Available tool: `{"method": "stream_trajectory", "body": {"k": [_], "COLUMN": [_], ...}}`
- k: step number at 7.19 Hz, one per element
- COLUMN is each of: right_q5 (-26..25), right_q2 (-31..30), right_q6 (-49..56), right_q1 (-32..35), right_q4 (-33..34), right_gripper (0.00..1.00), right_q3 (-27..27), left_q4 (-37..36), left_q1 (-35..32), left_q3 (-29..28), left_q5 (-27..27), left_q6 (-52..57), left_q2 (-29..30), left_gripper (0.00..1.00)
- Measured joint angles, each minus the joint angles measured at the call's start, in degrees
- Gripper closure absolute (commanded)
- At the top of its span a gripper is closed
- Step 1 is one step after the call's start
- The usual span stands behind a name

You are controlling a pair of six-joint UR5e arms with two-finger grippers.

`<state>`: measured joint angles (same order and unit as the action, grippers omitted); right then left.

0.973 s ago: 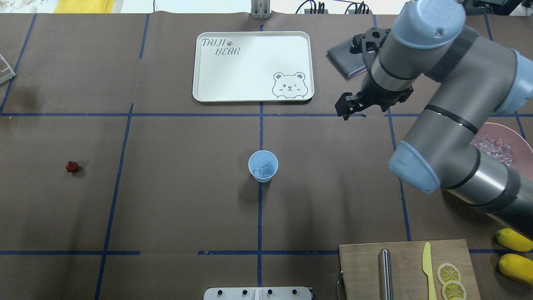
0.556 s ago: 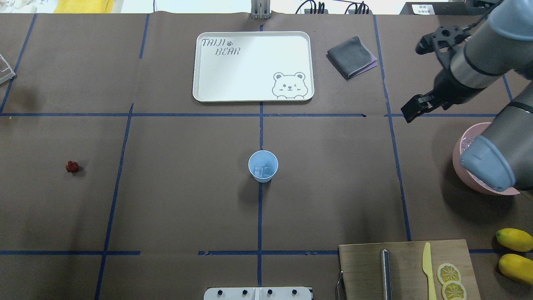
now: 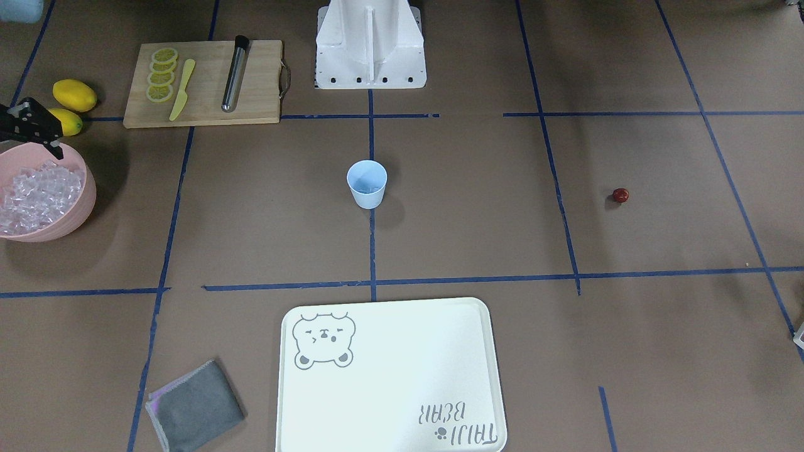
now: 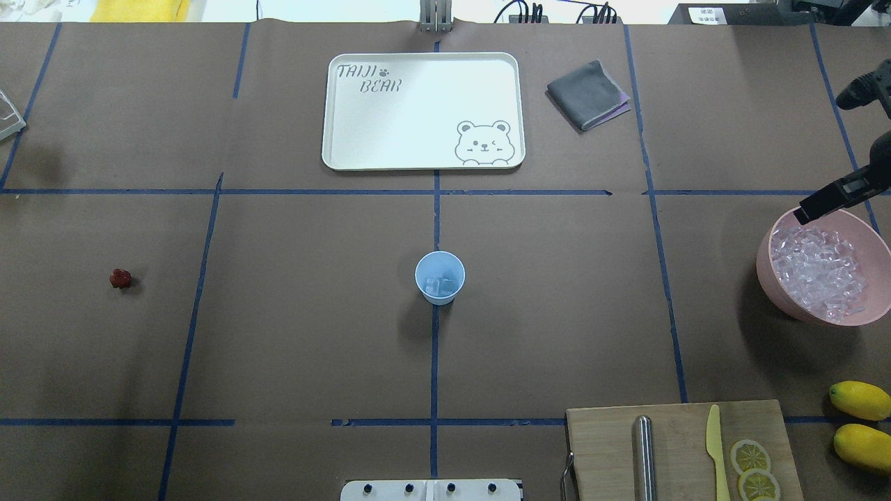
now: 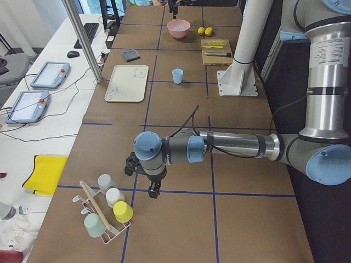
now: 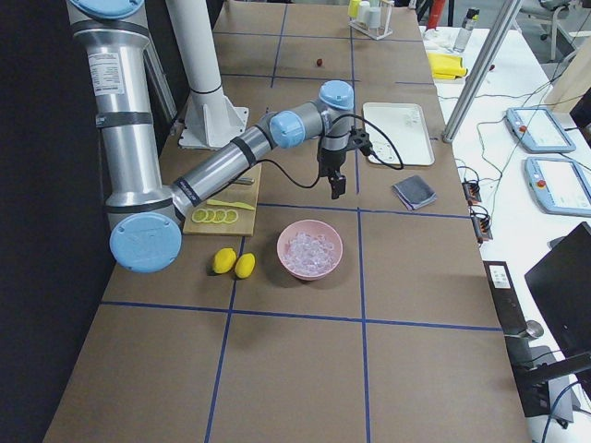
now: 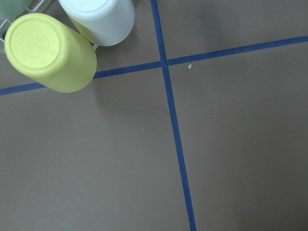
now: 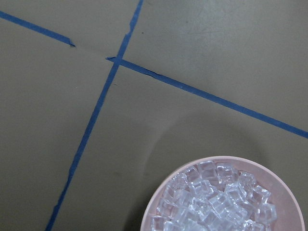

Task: Put ice and strawberries in cup
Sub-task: 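Move the right gripper back to the pink bowl, then lower the right gripper into the ice and grasp a third cube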

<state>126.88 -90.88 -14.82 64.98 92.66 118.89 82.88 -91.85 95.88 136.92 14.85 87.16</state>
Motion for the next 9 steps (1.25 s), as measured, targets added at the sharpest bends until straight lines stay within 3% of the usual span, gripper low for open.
{"method": "stream_trajectory", "body": {"k": [2,5,9], "right_q5": [-0.4,-5.9,-6.8], "right_q2": [-2.8,-4.1,-7.1], "right_q6": [-5.7,-11.2,-12.3], "right_q1": [-0.6,-5.7,-7.1], "right_q4": [-8.0,-13.9,-20.1], "right_gripper": [0.03,0.04,0.07], "right_q3": [-2.7,-5.7,-8.2], "left_q4": [0.0,0.0,0.0], "left_q1": [0.2,0.3,0.4], "left_q3": [0.0,0.0,0.0], "left_q5": [0.0,0.0,0.0], "left_q6": [0.0,0.0,0.0], "left_q2": [0.0,0.0,0.0], "left_gripper": [0.0,0.0,0.0]}}
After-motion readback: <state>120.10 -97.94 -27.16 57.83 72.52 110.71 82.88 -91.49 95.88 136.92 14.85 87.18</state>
